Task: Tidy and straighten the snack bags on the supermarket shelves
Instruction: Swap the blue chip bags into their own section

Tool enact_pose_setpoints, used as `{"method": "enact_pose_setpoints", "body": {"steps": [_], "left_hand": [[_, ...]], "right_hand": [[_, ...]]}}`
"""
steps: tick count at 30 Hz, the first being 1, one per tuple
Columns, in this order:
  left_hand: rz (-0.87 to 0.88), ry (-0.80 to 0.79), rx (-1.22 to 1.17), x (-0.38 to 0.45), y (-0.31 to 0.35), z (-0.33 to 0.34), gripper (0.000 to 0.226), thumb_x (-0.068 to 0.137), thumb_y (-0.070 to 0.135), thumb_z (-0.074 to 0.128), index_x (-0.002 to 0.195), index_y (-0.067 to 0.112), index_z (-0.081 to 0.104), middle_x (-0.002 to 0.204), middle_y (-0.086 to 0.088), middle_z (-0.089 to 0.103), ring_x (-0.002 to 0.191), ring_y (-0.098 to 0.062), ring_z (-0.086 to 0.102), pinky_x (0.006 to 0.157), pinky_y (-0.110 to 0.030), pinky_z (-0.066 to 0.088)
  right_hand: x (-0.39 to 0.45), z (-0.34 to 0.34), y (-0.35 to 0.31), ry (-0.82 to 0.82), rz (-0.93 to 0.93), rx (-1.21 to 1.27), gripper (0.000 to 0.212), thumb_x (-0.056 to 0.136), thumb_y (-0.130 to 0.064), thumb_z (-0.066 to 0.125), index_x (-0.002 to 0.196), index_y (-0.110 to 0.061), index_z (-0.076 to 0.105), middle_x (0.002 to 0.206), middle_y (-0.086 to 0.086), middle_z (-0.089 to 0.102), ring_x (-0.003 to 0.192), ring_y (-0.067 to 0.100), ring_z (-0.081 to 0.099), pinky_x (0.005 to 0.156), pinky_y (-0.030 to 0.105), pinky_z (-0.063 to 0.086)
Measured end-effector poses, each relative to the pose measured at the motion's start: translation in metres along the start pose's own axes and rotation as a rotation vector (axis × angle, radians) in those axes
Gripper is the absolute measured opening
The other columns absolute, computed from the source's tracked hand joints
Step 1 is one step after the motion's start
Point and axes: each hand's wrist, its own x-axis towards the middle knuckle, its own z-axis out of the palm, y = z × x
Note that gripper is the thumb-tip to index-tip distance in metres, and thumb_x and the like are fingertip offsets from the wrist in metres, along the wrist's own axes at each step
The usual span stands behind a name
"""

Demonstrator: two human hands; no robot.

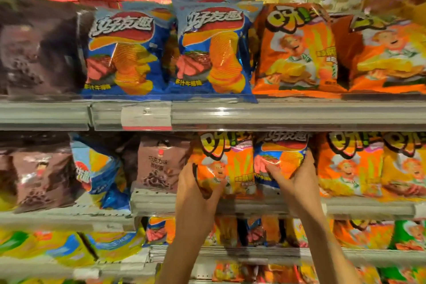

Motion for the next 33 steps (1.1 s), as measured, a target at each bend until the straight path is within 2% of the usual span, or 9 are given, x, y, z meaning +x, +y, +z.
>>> {"method": "enact_pose_setpoints", "body": {"steps": [3,6,10,12,16,19,22,28,33], "left_hand": [[-0.074,-0.156,-0.042,0.019,0.0,0.0,0.091,0.076,0.062,0.072,0.145,0.014,0.037,0.137,-0.004,0.054,0.128,-0.02,0.051,0.103,-0.043,0.046],[-0.143,-0.247,-0.107,0.031,-0.002,0.005,0.089,0.071,0.053,0.083,0.14,0.02,0.038,0.128,0.001,0.061,0.12,-0.019,0.058,0.097,-0.044,0.049],[-0.225,-0.285,-0.219,0.043,-0.003,0.004,0.083,0.062,0.05,0.09,0.127,0.034,0.042,0.107,0.014,0.067,0.089,0.001,0.067,0.072,-0.023,0.057],[-0.233,-0.278,-0.213,0.046,-0.003,0.002,0.088,0.059,0.05,0.091,0.131,0.034,0.043,0.108,0.017,0.065,0.089,0.001,0.066,0.066,-0.016,0.052],[-0.227,-0.222,-0.245,0.046,-0.004,-0.001,0.094,0.051,0.052,0.092,0.13,0.031,0.048,0.113,0.015,0.065,0.103,-0.004,0.063,0.083,-0.026,0.053],[-0.223,-0.192,-0.269,0.045,-0.003,-0.005,0.087,0.051,0.048,0.093,0.126,0.032,0.05,0.114,0.016,0.064,0.105,-0.002,0.062,0.084,-0.022,0.05],[-0.233,-0.161,-0.284,0.045,-0.005,-0.01,0.083,0.058,0.038,0.095,0.128,0.028,0.052,0.117,0.014,0.064,0.107,-0.006,0.062,0.093,-0.031,0.05],[-0.247,-0.147,-0.287,0.048,-0.007,-0.022,0.083,0.059,0.033,0.095,0.131,0.025,0.052,0.119,0.008,0.065,0.109,-0.013,0.063,0.096,-0.04,0.052],[-0.244,-0.137,-0.285,0.046,-0.005,-0.021,0.083,0.06,0.036,0.093,0.131,0.026,0.051,0.114,0.015,0.064,0.103,0.0,0.06,0.089,-0.029,0.048]], "right_hand": [[0.016,0.0,0.0,-0.051,0.126,0.014,0.111,0.057,-0.067,0.085,0.142,-0.017,0.035,0.114,-0.004,0.062,0.105,0.022,0.061,0.086,0.034,0.048],[0.029,-0.001,0.003,-0.094,0.242,0.018,0.109,0.051,-0.068,0.087,0.135,-0.018,0.039,0.11,-0.005,0.062,0.093,0.017,0.058,0.08,0.031,0.044],[0.042,-0.001,0.006,-0.174,0.319,0.018,0.096,0.056,-0.062,0.09,0.129,-0.01,0.056,0.115,0.004,0.07,0.1,0.022,0.067,0.085,0.035,0.054],[0.042,-0.001,0.003,-0.206,0.3,0.029,0.082,0.06,-0.056,0.091,0.121,-0.01,0.063,0.105,0.004,0.074,0.093,0.018,0.069,0.074,0.031,0.055],[0.033,-0.001,0.0,-0.173,0.206,0.086,0.07,0.067,-0.046,0.092,0.123,-0.018,0.059,0.109,-0.003,0.072,0.102,0.018,0.068,0.072,0.023,0.048],[0.027,-0.002,-0.002,-0.176,0.168,0.06,0.076,0.067,-0.049,0.09,0.13,-0.023,0.055,0.119,-0.003,0.068,0.112,0.021,0.064,0.091,0.039,0.053],[0.027,-0.01,-0.005,-0.199,0.12,-0.007,0.078,0.067,-0.055,0.088,0.129,-0.023,0.055,0.121,-0.002,0.069,0.114,0.023,0.064,0.098,0.049,0.053],[0.039,-0.036,-0.01,-0.324,0.084,0.016,0.053,0.066,-0.046,0.091,0.106,-0.022,0.066,0.091,-0.008,0.075,0.086,0.011,0.072,0.075,0.029,0.055],[0.032,-0.058,-0.014,-0.496,0.055,0.139,0.053,0.066,-0.031,0.093,0.113,-0.028,0.069,0.1,-0.013,0.078,0.094,0.006,0.073,0.086,0.029,0.056]]}}
